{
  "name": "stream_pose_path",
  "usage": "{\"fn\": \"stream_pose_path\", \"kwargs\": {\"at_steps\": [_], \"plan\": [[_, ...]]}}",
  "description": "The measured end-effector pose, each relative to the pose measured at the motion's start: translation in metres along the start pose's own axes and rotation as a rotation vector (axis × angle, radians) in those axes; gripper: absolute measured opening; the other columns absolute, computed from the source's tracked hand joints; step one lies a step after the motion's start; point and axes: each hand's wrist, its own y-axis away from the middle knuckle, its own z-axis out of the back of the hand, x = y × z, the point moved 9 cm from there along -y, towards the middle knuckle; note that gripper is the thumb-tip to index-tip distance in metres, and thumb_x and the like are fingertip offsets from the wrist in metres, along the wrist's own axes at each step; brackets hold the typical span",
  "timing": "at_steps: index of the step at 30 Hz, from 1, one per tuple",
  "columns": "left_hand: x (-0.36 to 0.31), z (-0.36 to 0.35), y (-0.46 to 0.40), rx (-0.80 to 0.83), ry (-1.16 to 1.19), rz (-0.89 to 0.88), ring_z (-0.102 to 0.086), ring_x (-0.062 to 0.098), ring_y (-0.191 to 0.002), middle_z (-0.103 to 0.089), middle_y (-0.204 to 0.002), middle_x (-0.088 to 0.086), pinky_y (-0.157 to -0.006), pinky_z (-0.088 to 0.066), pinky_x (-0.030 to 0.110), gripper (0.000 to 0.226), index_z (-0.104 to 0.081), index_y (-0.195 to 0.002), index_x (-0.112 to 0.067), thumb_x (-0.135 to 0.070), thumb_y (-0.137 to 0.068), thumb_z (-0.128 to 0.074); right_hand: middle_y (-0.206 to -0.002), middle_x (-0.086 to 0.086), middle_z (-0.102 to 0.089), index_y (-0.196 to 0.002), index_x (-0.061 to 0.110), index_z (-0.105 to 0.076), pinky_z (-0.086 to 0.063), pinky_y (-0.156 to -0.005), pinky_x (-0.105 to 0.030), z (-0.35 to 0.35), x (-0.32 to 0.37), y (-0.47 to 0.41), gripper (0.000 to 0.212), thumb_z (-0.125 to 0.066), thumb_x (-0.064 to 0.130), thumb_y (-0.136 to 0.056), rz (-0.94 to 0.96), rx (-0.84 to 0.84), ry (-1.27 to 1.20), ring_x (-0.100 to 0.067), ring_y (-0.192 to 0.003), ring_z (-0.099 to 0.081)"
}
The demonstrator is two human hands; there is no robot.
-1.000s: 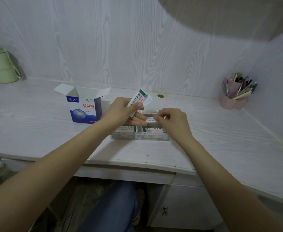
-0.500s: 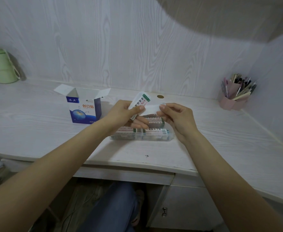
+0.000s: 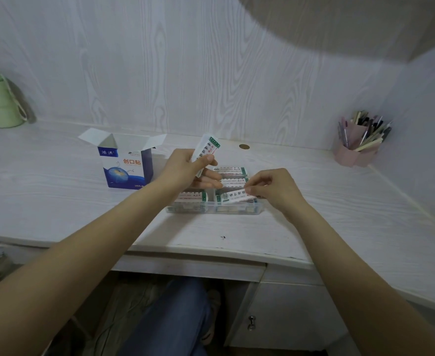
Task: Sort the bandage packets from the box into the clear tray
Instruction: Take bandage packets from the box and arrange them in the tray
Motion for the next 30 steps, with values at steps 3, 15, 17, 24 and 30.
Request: {"fn": "stream_pose_path", "kwargs": {"at_steps": [3, 15, 17, 24, 30], "plan": [[-0.002, -0.003, 0.001, 0.012, -0.003, -0.009, -0.07, 0.022, -0.058, -0.07, -0.071, 0.014, -0.051, -0.056, 0.022, 0.018, -0.061, -0.09, -0.005, -0.018, -0.097, -0.051, -0.066, 0.001, -0.065, -0.072, 0.014, -0.072, -0.042, -0.059, -0.008, -0.005, 0.008, 0.0, 0.013, -0.074, 0.002, -0.076, 0.067, -0.012, 0.2, -0.009, -0.064, -0.059], [-0.002, -0.004, 0.003, 0.024, -0.025, -0.023, -0.07, 0.022, -0.058, -0.07, -0.071, 0.013, -0.054, -0.058, 0.024, 0.018, -0.062, -0.09, -0.004, -0.018, -0.097, -0.052, -0.088, -0.001, -0.07, -0.083, 0.02, -0.074, -0.041, -0.069, -0.027, -0.03, 0.025, 0.004, 0.004, -0.071, 0.023, -0.082, 0.14, -0.031, 0.67, -0.02, -0.093, -0.059], [-0.002, -0.004, 0.004, 0.036, -0.027, -0.026, -0.07, 0.021, -0.057, -0.069, -0.071, 0.013, -0.05, -0.055, 0.021, 0.018, -0.062, -0.09, -0.004, -0.017, -0.097, -0.051, -0.09, -0.002, -0.069, -0.086, 0.019, -0.074, -0.042, -0.07, -0.028, -0.031, 0.026, 0.004, 0.007, -0.071, 0.024, -0.082, 0.155, -0.026, 0.719, -0.021, -0.094, -0.058], [-0.002, -0.017, 0.008, 0.209, -0.058, 0.009, -0.071, 0.018, -0.06, -0.072, -0.071, 0.012, -0.051, -0.053, 0.017, 0.015, -0.061, -0.1, -0.004, -0.016, -0.093, -0.055, -0.08, 0.003, -0.068, -0.094, 0.018, -0.071, -0.048, -0.075, -0.023, 0.004, 0.047, 0.005, 0.02, -0.075, 0.029, -0.079, 0.187, -0.196, -0.118, -0.007, -0.075, -0.061], [0.0, -0.035, 0.012, 0.329, -0.138, -0.002, -0.072, 0.019, -0.067, -0.072, -0.077, 0.014, -0.059, -0.057, 0.02, 0.026, -0.061, -0.103, -0.007, -0.03, -0.095, -0.05, -0.068, -0.001, -0.07, -0.087, 0.019, -0.07, -0.055, -0.072, -0.032, -0.008, 0.049, 0.007, 0.02, -0.082, 0.014, -0.071, 0.147, -0.137, -0.193, -0.013, -0.066, -0.069]]}}
